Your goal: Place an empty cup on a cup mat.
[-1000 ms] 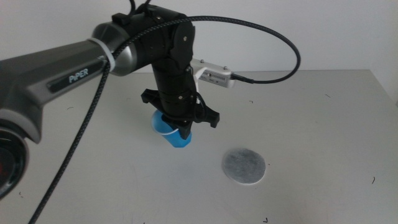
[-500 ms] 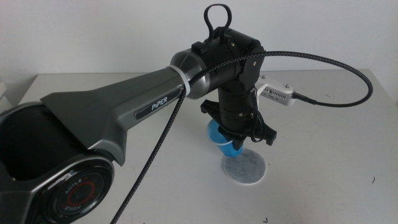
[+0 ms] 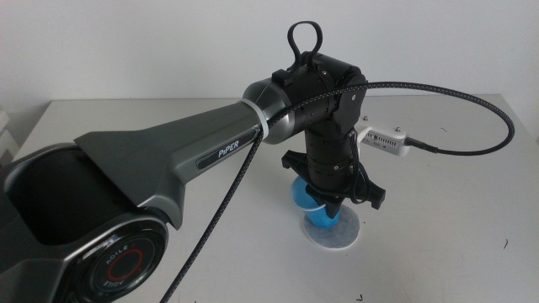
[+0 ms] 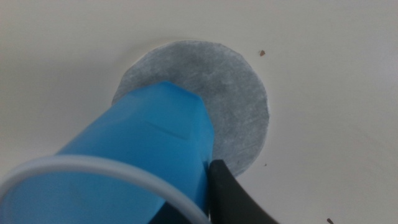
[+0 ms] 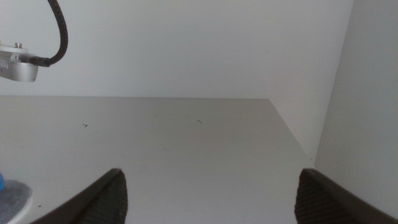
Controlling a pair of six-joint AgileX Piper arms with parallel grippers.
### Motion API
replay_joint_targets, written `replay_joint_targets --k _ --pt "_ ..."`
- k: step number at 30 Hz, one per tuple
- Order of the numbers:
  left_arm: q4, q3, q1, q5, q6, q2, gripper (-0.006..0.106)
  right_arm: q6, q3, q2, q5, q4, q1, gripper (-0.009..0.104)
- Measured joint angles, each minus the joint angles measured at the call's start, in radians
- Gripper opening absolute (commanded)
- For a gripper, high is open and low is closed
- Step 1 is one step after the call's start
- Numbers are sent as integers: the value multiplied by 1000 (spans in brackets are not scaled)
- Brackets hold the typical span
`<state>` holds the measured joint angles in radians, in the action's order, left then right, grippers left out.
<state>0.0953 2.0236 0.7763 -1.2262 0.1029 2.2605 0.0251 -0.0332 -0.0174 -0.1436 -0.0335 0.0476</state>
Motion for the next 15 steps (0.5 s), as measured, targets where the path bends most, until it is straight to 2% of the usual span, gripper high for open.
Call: replay_joint_targets --k 6,11,15 --pt "17 0 0 0 0 0 24 0 0 0 0 0 0 94" --pt "21 0 0 0 0 0 58 0 0 0 0 0 0 94" --pt "19 0 0 0 -2 0 79 0 0 0 0 0 0 94"
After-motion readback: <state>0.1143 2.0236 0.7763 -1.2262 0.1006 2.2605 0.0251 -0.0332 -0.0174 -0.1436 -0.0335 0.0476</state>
